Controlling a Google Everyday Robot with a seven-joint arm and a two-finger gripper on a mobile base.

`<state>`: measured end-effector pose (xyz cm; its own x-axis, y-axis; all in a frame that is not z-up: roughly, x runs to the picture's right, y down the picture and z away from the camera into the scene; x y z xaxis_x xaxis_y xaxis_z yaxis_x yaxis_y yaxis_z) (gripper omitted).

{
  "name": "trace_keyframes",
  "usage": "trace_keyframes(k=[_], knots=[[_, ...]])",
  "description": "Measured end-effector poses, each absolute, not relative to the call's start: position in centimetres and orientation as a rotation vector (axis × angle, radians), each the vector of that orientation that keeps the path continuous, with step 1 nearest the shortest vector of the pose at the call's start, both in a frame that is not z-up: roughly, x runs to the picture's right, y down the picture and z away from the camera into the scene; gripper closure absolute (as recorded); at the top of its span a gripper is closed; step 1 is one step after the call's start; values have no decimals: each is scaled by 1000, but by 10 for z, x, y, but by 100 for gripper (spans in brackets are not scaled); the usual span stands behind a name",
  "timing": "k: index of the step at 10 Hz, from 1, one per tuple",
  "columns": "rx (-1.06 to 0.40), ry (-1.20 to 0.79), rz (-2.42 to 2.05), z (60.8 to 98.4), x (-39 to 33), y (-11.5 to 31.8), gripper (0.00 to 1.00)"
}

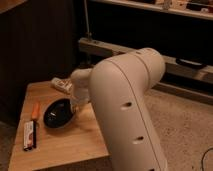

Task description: Drag the ceramic bowl in a circle

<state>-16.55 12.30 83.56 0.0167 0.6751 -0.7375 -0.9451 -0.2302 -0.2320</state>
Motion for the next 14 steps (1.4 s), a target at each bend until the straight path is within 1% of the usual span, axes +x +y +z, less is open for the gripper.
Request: trace_keyframes(k=[4,7,9,12,14], knots=[[-875,408,1732,829,-83,130,100],[-841,429,1849,815,-22,145,100],[-821,443,1901,804,5,153,100],[-883,416,1881,779,-6,179,100],[-930,421,1819,766,-40,200,100]])
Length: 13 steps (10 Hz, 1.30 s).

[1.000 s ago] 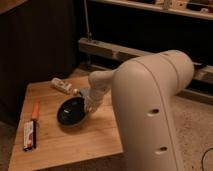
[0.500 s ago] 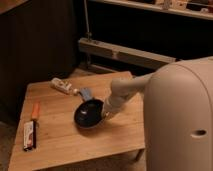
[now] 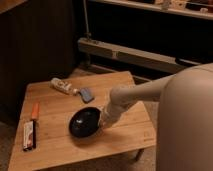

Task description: Drag the ceramic bowl in a circle

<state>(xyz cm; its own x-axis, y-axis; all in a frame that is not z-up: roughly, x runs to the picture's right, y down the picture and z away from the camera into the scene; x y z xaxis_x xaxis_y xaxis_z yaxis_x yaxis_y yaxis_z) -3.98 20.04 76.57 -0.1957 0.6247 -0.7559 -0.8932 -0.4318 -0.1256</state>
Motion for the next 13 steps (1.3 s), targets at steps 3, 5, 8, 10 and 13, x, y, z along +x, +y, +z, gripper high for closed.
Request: trace_keyframes(k=[3,5,8,10,13], knots=[[-962,461,1736,758,-78,224,100],[-970,452,1689,766,-105,219,100],[-946,405,1688,782,-104,185,100],[-918,378,1714,799,-89,154,100],[-884,381,1785,825,-60,120,100]])
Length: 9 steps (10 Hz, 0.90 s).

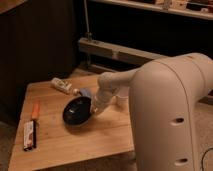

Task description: Drag the ceramic bowl in a circle

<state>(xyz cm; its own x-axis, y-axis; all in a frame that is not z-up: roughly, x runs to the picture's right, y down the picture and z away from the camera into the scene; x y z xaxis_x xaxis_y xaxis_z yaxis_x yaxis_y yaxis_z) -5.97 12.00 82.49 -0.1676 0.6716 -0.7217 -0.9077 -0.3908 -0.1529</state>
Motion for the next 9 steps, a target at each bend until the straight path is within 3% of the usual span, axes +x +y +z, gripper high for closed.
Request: trace_keyframes(k=[3,9], knots=[[-861,429,1852,835,-27,119,100],[-805,501,1997,806,45,158,100]])
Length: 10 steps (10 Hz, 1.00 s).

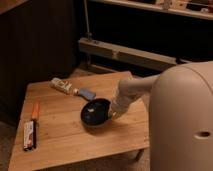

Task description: Drag the ceramic bowl in a circle

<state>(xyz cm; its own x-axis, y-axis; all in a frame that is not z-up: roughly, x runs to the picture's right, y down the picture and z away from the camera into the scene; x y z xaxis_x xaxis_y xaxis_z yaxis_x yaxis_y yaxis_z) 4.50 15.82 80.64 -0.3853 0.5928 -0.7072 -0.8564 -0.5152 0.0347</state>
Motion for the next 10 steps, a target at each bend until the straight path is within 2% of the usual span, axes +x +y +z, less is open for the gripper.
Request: trace_keyframes(k=[4,8,10], knots=[[-783,539,2061,786,68,187,100],[-809,548,1971,758,21,224,100],[-823,544,1912,755,-8,229,100]])
